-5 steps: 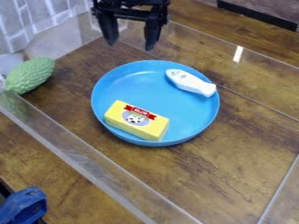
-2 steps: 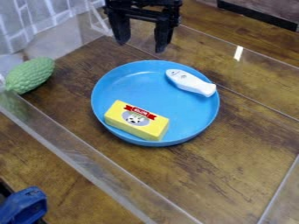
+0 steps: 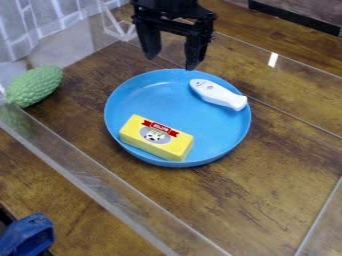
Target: Put the white object in the blue tray
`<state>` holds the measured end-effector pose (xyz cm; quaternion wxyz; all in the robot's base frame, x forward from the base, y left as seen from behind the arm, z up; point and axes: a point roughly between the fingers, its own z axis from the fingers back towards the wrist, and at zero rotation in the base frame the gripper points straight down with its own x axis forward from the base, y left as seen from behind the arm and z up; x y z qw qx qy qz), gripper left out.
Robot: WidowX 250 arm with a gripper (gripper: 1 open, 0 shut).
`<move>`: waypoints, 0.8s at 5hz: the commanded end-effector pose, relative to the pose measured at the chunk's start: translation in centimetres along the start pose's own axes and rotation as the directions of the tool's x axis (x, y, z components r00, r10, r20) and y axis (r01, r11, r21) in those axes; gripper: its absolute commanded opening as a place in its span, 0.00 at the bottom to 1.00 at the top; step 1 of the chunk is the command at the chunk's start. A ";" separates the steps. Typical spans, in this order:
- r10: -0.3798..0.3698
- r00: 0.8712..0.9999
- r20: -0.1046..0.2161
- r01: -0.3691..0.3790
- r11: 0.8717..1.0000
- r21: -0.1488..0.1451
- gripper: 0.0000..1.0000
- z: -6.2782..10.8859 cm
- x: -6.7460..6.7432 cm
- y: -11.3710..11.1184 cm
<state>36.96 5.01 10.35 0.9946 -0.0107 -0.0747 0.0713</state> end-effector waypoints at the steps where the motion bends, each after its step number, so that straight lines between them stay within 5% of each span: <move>1: -0.017 0.997 0.070 0.018 1.000 -0.004 1.00 2.2 1.2 -0.7; 4: -0.063 0.996 0.061 0.064 0.998 -0.014 1.00 -0.1 0.1 -0.8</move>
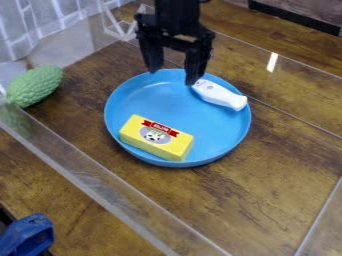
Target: Put the white object in the blue tray
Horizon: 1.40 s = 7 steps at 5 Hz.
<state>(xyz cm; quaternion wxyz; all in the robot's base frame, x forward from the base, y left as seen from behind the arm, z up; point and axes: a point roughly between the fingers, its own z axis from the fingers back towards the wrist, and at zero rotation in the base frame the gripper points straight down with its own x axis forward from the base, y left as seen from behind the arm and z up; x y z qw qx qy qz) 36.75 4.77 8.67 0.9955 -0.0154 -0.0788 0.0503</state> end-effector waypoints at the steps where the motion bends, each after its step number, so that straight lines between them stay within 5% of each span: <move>1: -0.019 0.998 0.064 0.019 1.000 -0.004 1.00 0.8 0.4 -0.8; 2: -0.032 0.997 0.066 0.033 0.999 -0.006 1.00 -0.1 -0.4 -0.3; 4: 0.191 0.978 0.088 -0.191 0.982 -0.016 1.00 1.4 0.1 -0.9; 5: 0.303 0.948 0.099 -0.302 0.953 -0.023 1.00 1.6 1.0 -0.2; 7: 0.559 0.820 0.120 -0.554 0.829 -0.074 1.00 0.6 1.8 -0.9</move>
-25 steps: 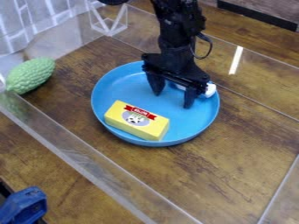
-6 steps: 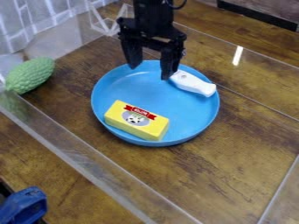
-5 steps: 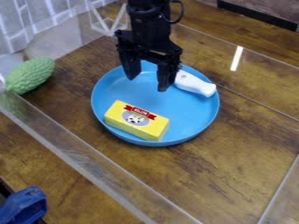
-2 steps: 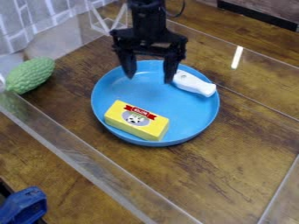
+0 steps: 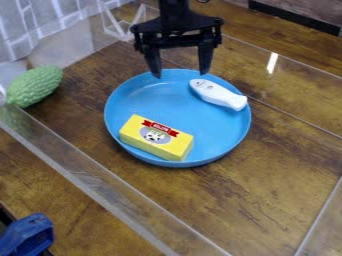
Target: Put the white object in the blue tray
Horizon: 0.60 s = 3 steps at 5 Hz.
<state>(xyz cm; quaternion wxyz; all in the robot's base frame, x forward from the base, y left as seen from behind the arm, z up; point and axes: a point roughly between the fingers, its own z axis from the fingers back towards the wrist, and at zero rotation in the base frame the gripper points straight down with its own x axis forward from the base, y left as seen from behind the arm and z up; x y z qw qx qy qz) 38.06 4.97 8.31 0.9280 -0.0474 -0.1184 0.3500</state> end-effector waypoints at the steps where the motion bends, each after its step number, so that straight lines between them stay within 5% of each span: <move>1: 0.077 0.997 0.028 -0.076 0.996 -0.039 1.00 0.0 -0.9 -2.0; 2: 0.157 0.987 0.028 -0.155 0.987 -0.048 1.00 -1.4 -1.8 -2.9; 3: 0.280 0.959 0.043 -0.278 0.959 -0.047 1.00 -2.4 -2.3 -4.2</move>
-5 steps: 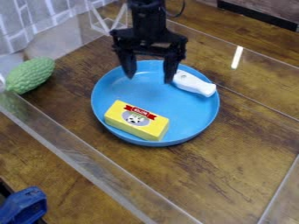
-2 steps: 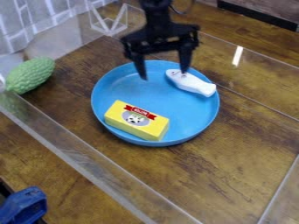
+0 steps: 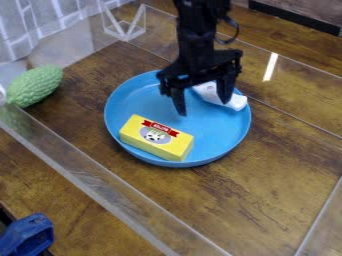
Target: Put the white object in the blue tray
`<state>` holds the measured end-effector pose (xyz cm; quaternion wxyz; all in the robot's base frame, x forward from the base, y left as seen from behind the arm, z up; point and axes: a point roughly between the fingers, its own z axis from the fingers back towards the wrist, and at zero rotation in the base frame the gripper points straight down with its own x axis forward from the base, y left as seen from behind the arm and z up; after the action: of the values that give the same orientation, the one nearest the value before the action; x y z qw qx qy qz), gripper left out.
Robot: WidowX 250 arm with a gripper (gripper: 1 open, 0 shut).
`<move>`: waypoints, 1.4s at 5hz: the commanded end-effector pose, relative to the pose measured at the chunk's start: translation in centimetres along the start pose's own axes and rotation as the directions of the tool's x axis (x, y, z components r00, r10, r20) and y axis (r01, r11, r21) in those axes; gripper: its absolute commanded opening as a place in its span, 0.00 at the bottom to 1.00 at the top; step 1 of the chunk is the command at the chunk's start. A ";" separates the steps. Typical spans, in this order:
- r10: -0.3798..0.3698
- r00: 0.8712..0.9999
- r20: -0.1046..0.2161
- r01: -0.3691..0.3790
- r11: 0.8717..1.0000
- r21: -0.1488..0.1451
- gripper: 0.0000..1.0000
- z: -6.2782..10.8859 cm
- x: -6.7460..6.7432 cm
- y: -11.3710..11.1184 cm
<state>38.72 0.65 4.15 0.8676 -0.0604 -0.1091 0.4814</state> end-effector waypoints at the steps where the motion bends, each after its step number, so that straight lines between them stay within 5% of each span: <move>1: 0.021 0.999 0.047 -0.019 0.998 -0.053 1.00 1.5 0.0 -2.3; 3: -0.019 1.000 -0.015 0.017 0.996 -0.082 1.00 3.7 1.0 -5.7; 7: -0.019 1.000 -0.003 0.019 0.998 -0.064 1.00 1.2 1.7 -6.0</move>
<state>43.10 -1.09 4.04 0.8726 -0.0736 -0.0873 0.4750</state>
